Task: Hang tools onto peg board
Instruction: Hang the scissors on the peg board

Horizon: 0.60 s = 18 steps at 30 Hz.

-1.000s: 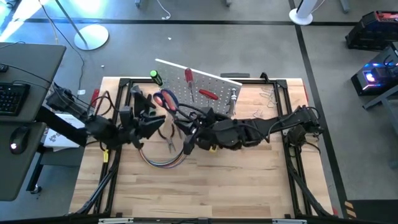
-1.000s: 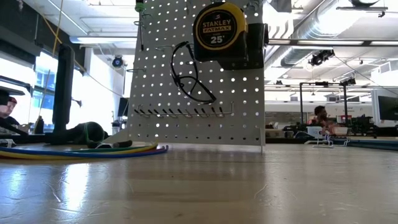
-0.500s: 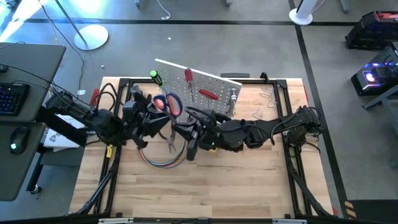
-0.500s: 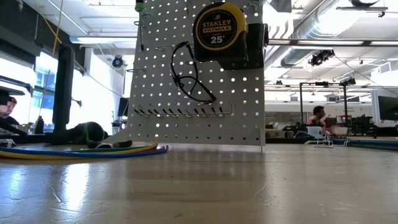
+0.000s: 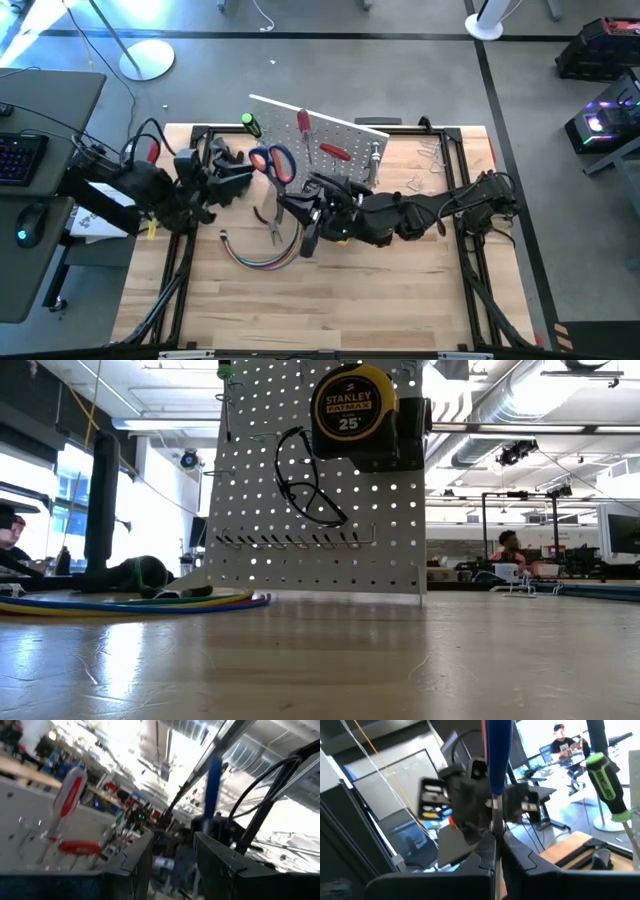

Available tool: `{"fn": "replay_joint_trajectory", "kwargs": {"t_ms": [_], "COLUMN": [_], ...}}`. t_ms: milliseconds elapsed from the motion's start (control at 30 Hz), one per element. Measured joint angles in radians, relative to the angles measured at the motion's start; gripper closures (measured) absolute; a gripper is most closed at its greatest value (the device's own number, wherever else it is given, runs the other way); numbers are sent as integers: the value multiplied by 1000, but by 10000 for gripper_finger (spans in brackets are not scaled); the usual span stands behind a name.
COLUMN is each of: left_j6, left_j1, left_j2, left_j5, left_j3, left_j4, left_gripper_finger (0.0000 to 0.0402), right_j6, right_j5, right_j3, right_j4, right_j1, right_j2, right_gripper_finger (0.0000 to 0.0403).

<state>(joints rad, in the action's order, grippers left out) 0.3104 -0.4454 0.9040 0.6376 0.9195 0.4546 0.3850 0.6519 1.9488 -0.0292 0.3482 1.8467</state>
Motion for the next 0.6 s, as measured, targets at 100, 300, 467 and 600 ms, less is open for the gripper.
{"fn": "replay_joint_trajectory", "kwargs": {"t_ms": [100,300,467,600], "left_j6": [60,63,-2,-8], "left_j1": [0,0,0,11], "left_j2": [-8,86,125,130], "left_j5": [-19,-91,-121,-107], "left_j3": [0,-2,-1,-1], "left_j4": [-42,56,172,180], "left_gripper_finger": [262,262,262,262], "right_j6": [-8,11,30,44], "right_j5": [-15,-62,-93,-126], "right_j3": [0,0,0,0], "right_j4": [19,15,18,19], "right_j1": [0,-25,-31,-29], "right_j2": [-5,-5,-5,-5], "right_gripper_finger": [402,402,402,402]}}
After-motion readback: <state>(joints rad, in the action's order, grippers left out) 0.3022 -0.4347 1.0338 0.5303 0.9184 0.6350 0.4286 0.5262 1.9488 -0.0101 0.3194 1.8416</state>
